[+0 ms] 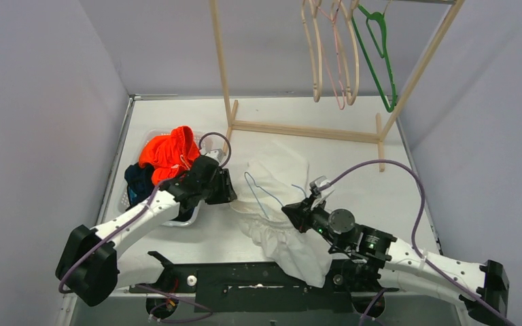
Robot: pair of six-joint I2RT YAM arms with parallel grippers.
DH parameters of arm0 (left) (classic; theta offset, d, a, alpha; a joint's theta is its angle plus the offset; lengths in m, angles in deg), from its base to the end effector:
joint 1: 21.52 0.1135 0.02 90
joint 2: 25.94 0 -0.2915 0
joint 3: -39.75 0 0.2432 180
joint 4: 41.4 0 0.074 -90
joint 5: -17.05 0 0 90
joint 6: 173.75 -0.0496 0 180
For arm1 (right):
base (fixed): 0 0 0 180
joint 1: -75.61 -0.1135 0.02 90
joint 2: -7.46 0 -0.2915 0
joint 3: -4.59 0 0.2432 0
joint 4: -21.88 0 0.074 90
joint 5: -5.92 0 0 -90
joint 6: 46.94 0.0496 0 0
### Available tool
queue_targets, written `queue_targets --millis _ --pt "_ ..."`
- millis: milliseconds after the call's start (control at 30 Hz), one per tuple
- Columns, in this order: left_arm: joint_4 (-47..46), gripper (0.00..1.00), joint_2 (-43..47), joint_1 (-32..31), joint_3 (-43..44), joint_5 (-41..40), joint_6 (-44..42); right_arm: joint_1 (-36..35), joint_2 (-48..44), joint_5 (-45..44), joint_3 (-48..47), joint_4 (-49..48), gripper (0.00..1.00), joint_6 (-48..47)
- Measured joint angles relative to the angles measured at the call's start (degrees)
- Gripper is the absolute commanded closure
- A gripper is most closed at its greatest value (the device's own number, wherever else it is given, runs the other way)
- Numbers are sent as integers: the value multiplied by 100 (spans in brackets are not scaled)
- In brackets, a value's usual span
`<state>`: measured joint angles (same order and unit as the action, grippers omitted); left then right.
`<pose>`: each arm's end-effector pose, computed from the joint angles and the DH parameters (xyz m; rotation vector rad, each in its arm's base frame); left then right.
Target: Remove the shorts from the hanger
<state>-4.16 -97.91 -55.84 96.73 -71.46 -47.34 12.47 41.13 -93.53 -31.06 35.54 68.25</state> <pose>0.1978 -0.1366 0.2301 -0.0354 2.5667 -0.5354 0.0709 0.1220 0.2586 -0.4896 1.8114 0.9513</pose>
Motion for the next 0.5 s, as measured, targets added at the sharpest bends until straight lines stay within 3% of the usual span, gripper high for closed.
queue_targets --millis 133,267,500 --pt "-358 38 557 -122 -52 83 334 0 964 -540 -9 -564 100 232" --pt "-837 37 922 -188 -289 243 874 -15 1613 -852 -15 -1156 100 400" --pt "-1856 35 940 -212 -1351 741 1945 -101 1659 -911 177 -2846 100 409"
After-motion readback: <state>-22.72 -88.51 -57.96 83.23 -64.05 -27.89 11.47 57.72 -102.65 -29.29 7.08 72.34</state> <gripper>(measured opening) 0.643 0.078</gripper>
